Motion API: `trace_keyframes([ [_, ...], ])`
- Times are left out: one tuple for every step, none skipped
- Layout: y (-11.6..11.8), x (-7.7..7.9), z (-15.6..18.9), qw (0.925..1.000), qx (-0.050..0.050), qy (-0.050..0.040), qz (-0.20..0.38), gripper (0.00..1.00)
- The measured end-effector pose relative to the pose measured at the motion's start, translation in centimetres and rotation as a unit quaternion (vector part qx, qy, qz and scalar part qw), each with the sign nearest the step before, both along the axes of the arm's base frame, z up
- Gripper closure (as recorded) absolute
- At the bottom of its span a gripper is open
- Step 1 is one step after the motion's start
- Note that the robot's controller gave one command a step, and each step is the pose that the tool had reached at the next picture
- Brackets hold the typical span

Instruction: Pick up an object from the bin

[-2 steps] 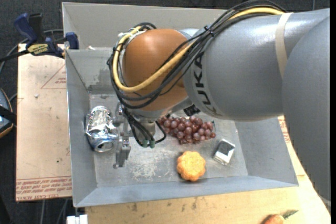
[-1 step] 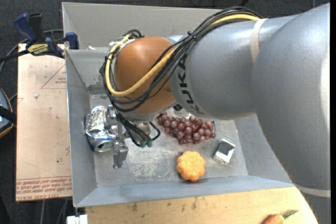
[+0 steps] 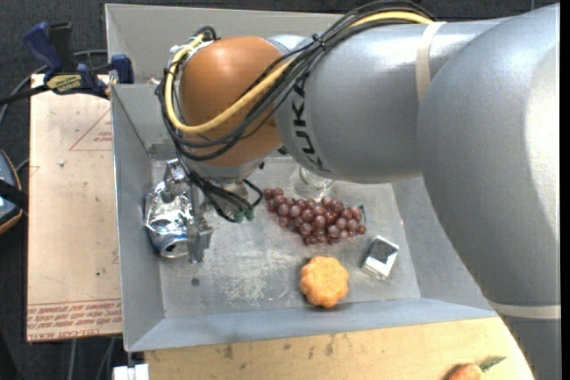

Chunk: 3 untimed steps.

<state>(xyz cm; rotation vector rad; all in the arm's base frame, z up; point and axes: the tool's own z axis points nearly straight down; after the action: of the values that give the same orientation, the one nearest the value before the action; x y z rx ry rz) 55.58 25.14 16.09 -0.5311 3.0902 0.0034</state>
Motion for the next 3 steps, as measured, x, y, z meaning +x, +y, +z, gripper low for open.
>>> trace_keyframes([
  [-0.1, -1.0, -3.4, 0.9971, -0.001, 0.0005, 0.076, 0.0],
  [-0.5, 0.4, -8.5, 0.9727, -0.001, 0.0002, 0.232, 0.0],
  [-0.5, -0.3, -8.4, 0.9494, 0.0, -0.0072, 0.314, 1.0],
])
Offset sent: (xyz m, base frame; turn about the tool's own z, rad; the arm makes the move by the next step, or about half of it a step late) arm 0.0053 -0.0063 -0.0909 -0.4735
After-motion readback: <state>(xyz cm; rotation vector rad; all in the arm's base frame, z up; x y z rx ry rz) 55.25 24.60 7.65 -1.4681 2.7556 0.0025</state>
